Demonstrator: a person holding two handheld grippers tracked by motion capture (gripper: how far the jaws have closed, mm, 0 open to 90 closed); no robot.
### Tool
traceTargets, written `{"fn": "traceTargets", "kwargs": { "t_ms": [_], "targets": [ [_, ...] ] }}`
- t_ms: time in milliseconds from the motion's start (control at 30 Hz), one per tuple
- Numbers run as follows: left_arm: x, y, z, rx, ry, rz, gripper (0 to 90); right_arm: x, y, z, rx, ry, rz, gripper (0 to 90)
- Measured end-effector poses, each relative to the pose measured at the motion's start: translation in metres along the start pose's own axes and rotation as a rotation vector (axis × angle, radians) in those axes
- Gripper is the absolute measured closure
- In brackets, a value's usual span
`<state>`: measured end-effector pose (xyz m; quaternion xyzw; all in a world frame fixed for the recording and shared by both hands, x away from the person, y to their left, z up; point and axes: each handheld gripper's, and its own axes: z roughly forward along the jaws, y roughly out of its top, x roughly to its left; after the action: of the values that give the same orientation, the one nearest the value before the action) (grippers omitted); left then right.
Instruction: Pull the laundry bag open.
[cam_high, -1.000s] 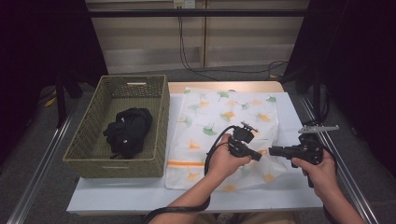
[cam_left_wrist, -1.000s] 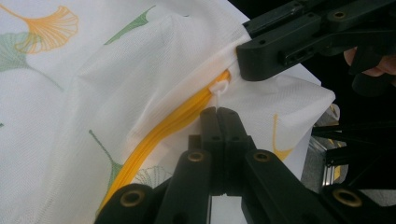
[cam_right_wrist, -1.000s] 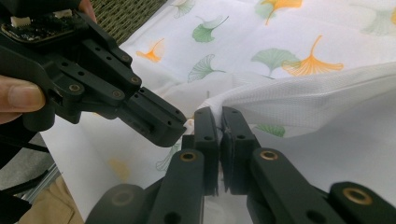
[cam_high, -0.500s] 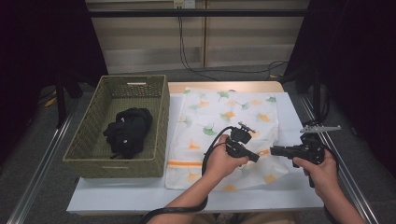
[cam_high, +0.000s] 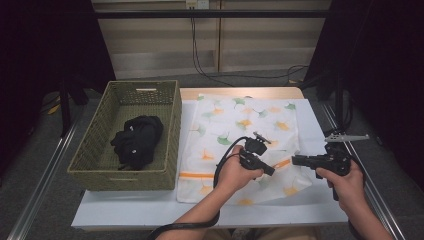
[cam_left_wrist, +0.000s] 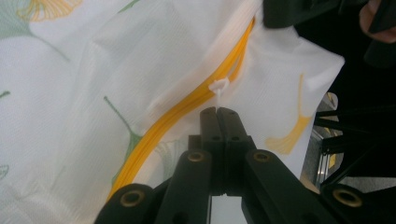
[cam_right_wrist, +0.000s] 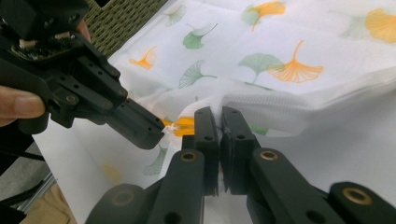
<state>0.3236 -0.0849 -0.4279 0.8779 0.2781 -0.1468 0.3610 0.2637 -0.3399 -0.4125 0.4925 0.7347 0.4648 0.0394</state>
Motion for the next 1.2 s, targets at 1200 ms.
{"fn": "traceTargets", "kwargs": {
  "t_ms": [1200],
  "targets": [
    [0.019, -0.018, -0.009, 0.058, -0.036, -0.048, 90.0, -0.011, -0.004, -0.008, -0.018, -0.041, 0.024, 86.4]
  ]
}}
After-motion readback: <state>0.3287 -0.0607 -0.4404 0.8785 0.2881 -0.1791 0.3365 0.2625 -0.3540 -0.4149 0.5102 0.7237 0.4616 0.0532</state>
